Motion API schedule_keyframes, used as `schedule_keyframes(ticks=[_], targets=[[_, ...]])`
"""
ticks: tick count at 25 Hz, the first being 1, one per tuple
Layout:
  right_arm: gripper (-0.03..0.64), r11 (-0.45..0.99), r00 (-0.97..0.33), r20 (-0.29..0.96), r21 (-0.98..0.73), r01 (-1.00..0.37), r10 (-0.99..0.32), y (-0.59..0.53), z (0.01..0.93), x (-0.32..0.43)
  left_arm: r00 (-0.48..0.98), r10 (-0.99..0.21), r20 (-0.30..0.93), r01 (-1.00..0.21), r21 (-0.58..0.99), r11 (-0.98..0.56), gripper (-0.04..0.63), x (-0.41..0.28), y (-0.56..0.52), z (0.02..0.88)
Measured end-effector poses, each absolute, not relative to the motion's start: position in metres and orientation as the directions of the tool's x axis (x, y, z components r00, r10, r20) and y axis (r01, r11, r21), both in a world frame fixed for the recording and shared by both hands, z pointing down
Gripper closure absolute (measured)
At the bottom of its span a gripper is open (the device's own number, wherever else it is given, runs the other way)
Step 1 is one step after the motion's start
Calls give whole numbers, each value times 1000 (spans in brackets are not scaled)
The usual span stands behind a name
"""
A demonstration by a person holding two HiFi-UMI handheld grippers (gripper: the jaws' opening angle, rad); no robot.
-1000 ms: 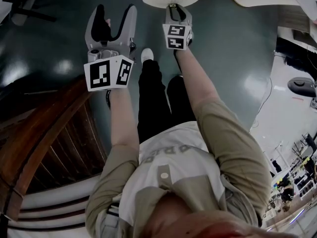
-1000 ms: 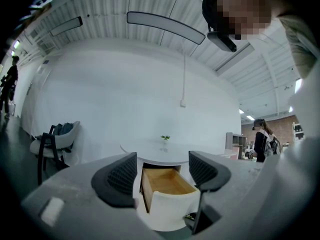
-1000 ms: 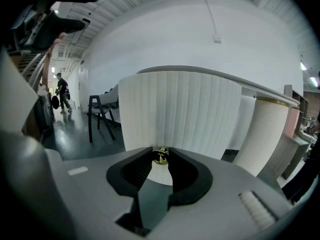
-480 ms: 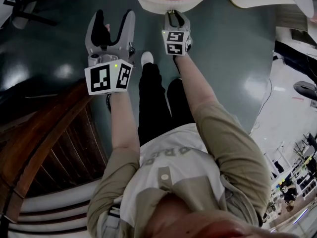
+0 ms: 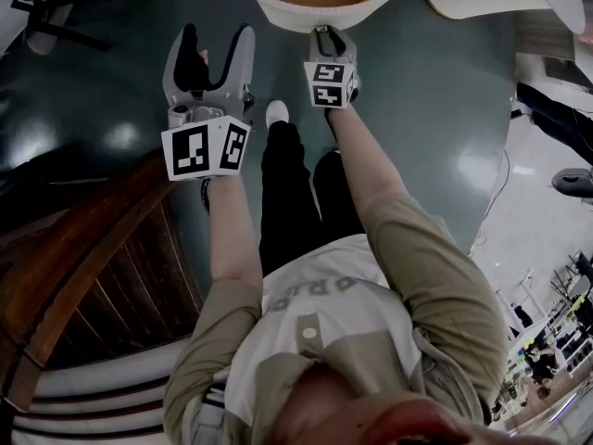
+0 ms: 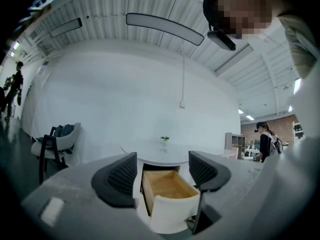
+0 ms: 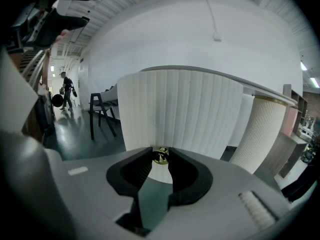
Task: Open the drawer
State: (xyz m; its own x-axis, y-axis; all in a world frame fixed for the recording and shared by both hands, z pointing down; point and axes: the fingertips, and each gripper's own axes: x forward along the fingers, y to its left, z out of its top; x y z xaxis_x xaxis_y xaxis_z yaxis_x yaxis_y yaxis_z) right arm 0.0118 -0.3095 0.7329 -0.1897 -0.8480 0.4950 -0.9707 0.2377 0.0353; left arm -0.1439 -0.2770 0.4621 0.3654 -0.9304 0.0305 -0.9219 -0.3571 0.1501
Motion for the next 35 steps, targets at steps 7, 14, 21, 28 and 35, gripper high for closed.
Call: schedule_keyframes(ticks=[7,14,21,28,35], targets=[[512,240,-188,512,35,-970,-838,-309,735,13,360,-932,35,-925,144,-352,268,-146,-277,459],[511,229,-187,515,18,-973,-837,-311,736,11,354,-934,46,-929,134,-346,268,-149,-279,457],[423,189,-177,503,-28,-982,-846,-310,728,15,348,-936,60,-933,119,-340,268,-156,-289,449],[395,189,-183,510,-40,-981,-841,-300,699,29,354,-932,85,-932,114,-343,268,-151,-306,430],[382,202,-171,483,12,-979,-859,-294,627,52,378,-921,94,-923,107,-368,268,-145,-319,384]])
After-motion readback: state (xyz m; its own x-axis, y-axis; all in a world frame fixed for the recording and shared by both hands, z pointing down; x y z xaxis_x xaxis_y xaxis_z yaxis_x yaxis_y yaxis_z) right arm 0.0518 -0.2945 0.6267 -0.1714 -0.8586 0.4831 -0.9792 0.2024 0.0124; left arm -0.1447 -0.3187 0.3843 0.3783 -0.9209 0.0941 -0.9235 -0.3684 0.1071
